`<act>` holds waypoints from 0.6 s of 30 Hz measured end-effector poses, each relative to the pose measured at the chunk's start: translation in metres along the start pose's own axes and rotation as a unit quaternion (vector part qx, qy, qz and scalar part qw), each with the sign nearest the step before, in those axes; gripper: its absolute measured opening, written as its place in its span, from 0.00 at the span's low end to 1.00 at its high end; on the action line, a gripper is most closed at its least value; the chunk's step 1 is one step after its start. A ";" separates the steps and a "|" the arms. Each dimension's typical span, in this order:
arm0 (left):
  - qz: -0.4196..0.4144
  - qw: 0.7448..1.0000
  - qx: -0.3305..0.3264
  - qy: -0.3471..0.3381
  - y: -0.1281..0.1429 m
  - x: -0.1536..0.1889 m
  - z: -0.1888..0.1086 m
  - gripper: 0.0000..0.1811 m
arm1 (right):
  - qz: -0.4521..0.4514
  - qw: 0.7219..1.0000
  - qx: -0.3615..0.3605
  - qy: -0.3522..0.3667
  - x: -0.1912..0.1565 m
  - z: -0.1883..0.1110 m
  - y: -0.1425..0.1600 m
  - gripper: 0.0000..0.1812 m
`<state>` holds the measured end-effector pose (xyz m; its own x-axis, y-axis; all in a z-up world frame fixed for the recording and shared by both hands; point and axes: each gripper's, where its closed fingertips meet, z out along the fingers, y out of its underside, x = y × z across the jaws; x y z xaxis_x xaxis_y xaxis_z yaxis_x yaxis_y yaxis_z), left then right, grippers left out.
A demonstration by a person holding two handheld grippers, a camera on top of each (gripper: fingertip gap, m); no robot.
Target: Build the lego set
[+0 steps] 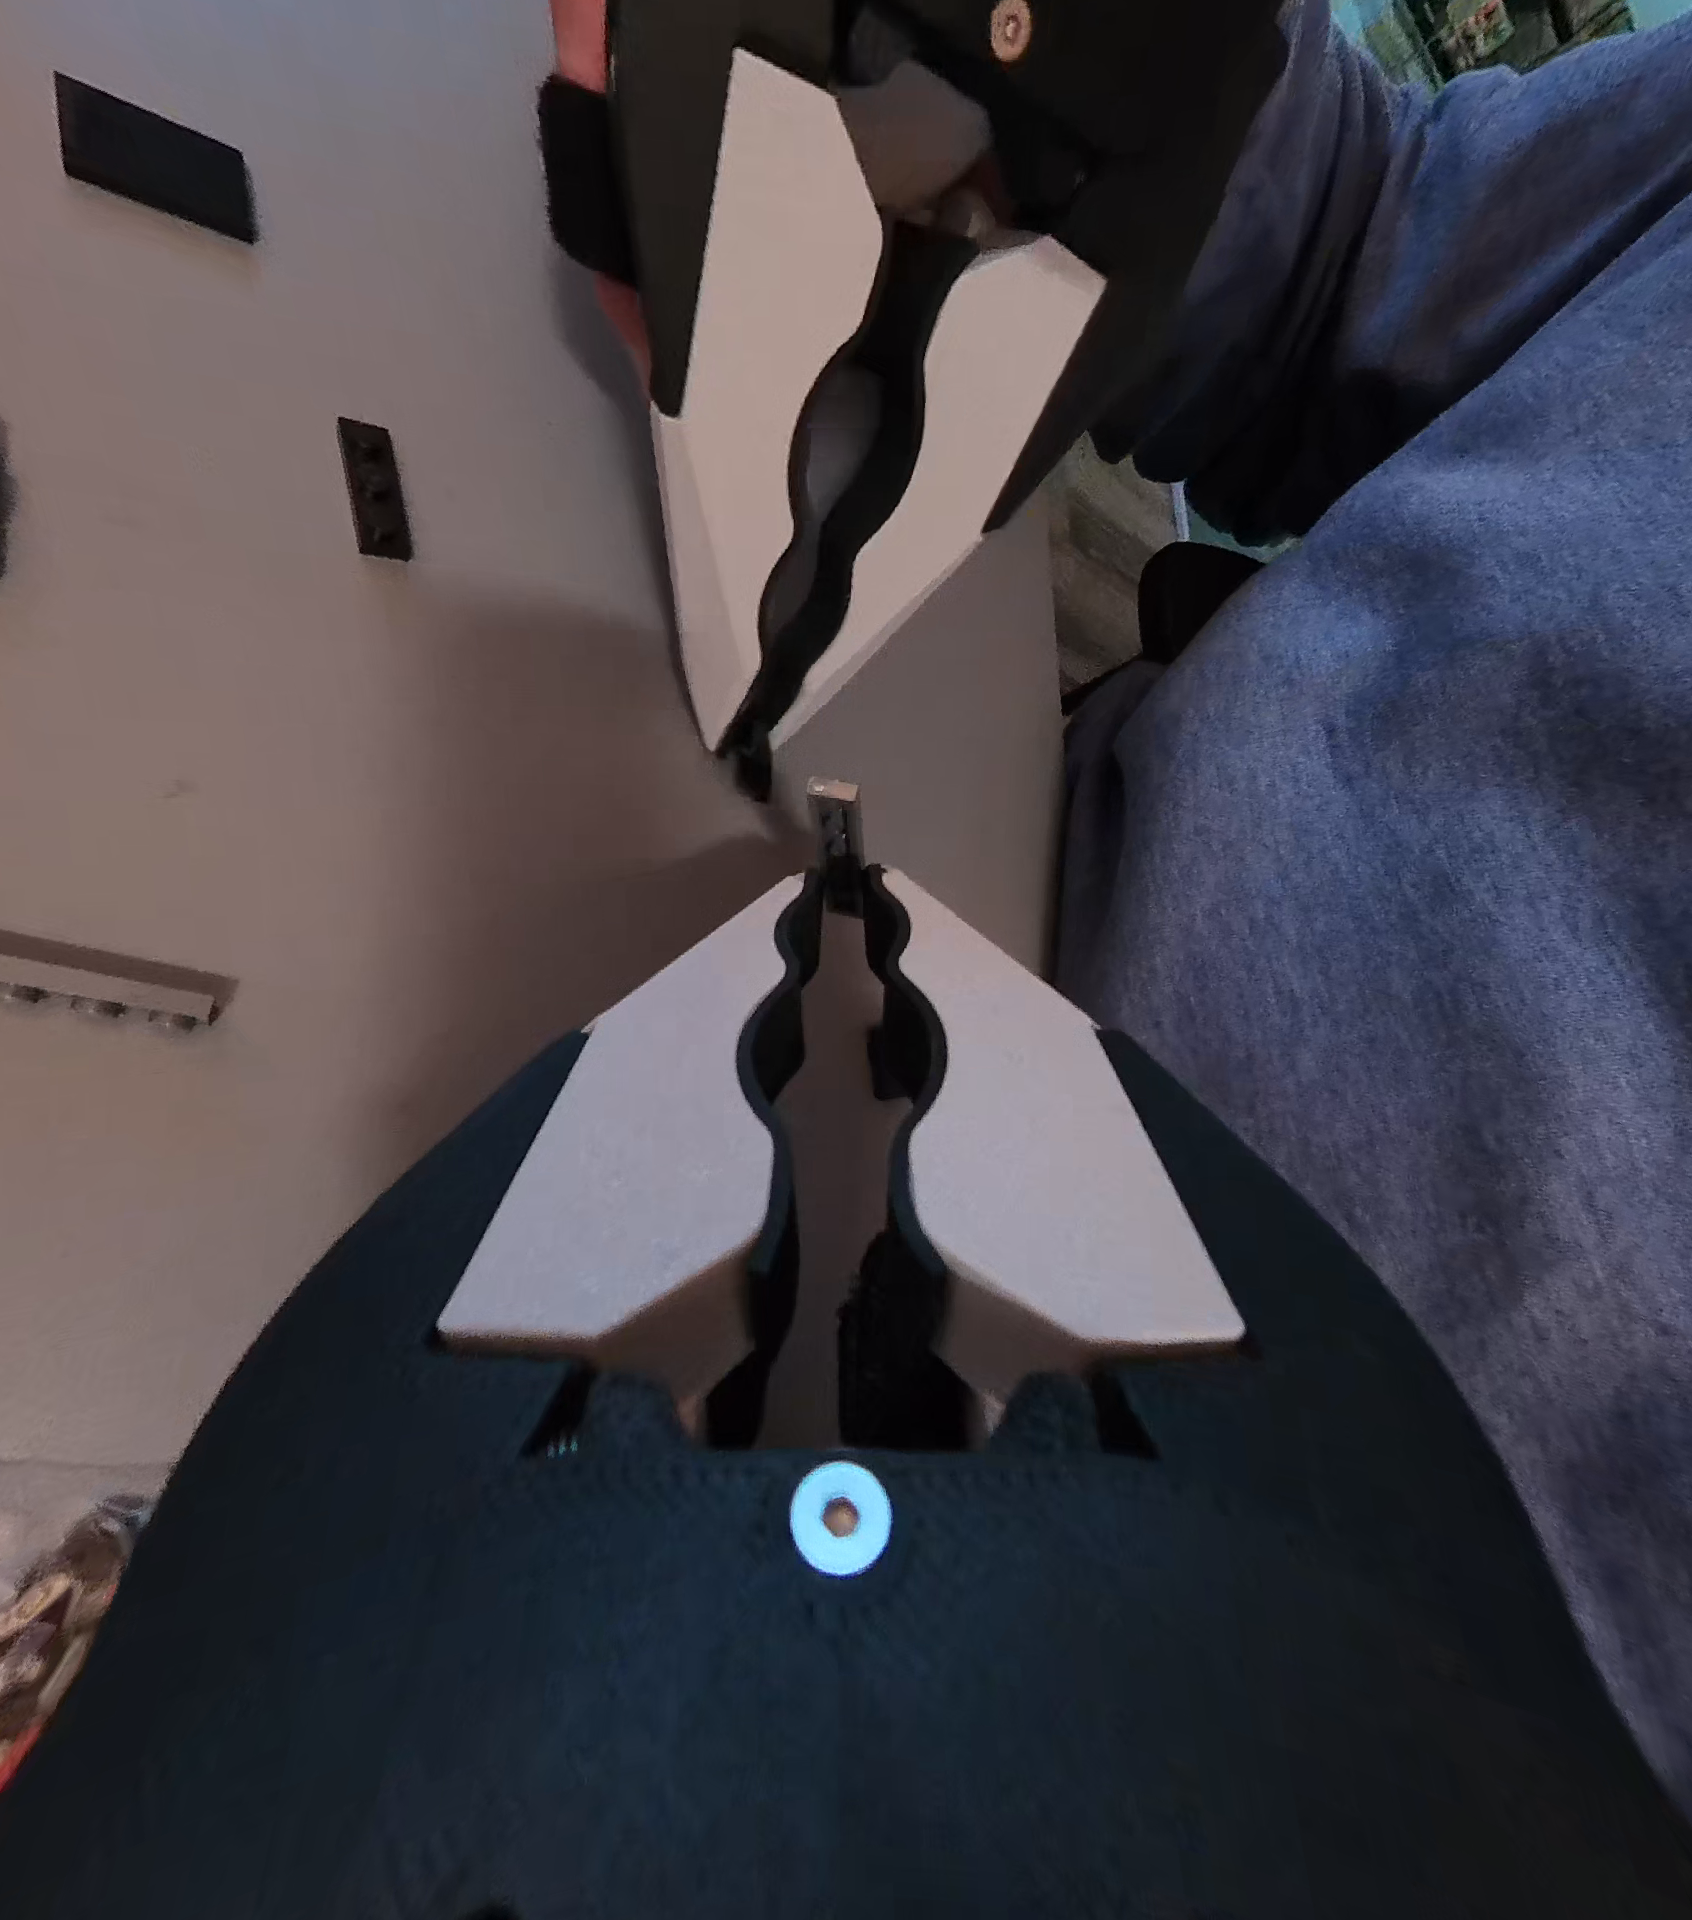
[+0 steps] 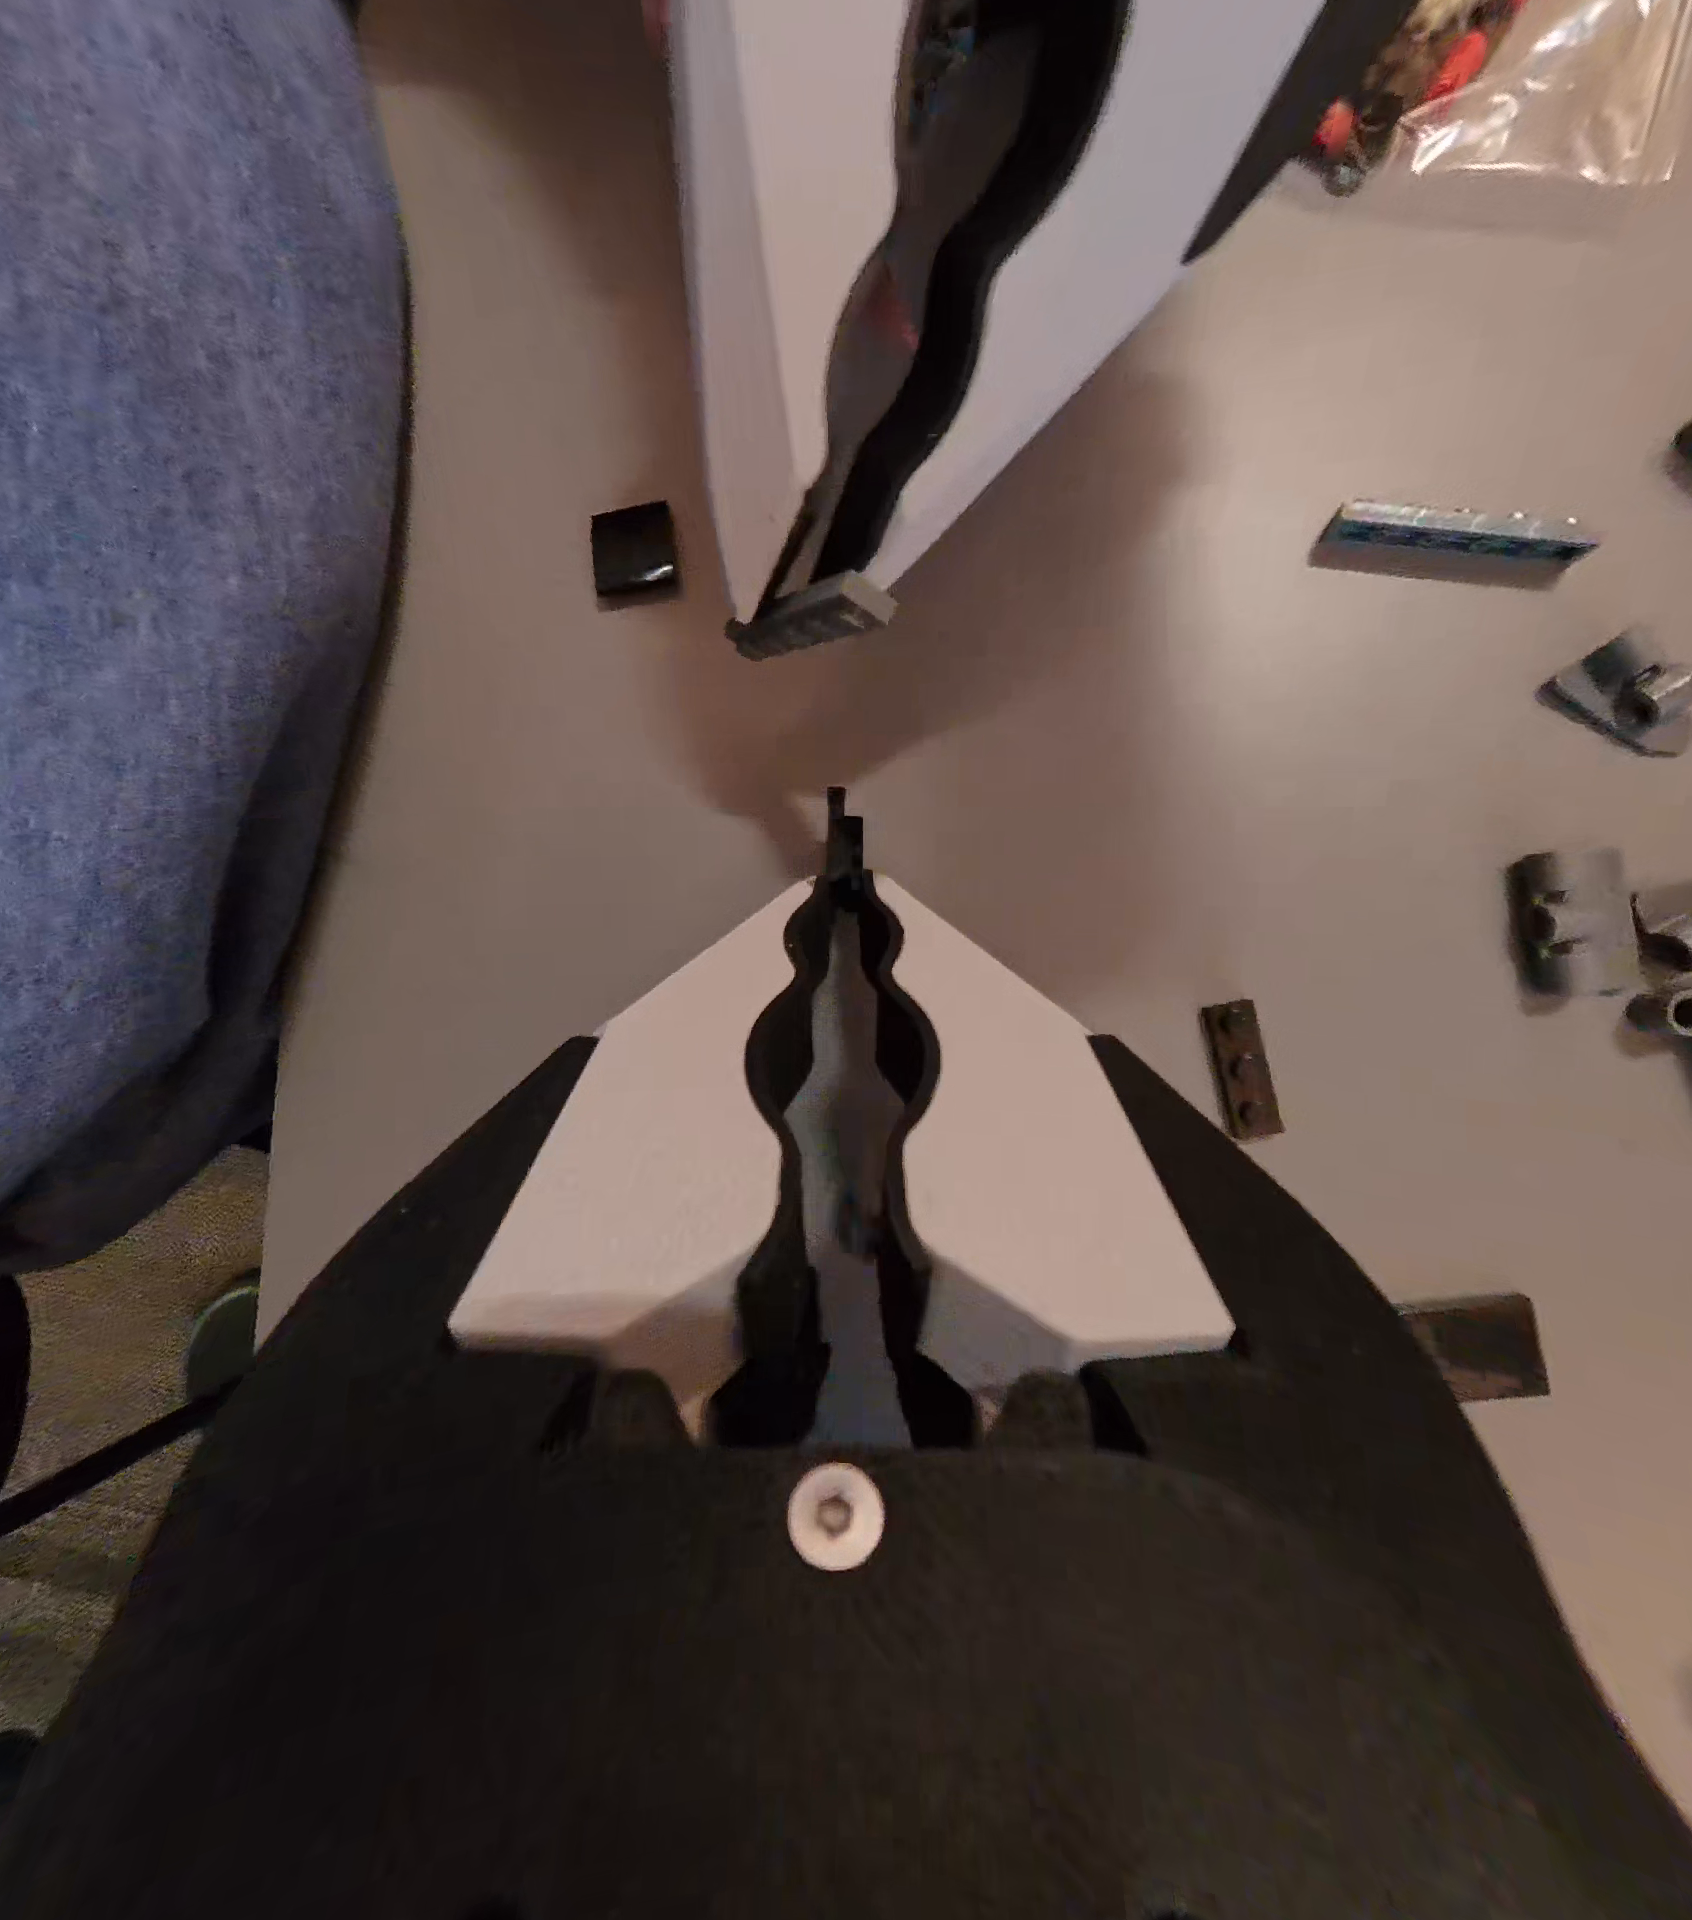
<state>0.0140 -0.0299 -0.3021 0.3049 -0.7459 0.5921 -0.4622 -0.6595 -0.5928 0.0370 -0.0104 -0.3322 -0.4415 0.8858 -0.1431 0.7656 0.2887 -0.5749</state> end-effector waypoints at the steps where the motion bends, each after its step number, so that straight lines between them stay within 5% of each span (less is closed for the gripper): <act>1: -0.002 1.000 0.004 0.001 0.000 0.001 -0.001 0.03 | 0.007 1.000 -0.001 0.002 0.003 0.000 -0.001 0.03; 8: -0.012 0.999 0.047 0.011 -0.007 0.005 -0.007 0.03 | 0.033 0.999 0.007 0.042 0.019 -0.008 -0.004 0.15; 14: -0.049 0.989 0.105 0.093 -0.023 0.021 -0.015 0.03 | -0.041 0.977 0.152 0.140 0.012 -0.051 -0.053 0.13; 18: -0.022 0.992 0.063 0.107 -0.018 0.030 -0.009 0.03 | -0.052 0.981 0.172 0.077 -0.004 -0.049 -0.065 0.12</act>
<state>0.0236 -0.0396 -0.2689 0.1335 -0.6879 0.7135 -0.3408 -0.7079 -0.6187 0.0123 -0.0142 -0.2548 -0.4117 0.9105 0.0387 0.5056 0.2635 -0.8216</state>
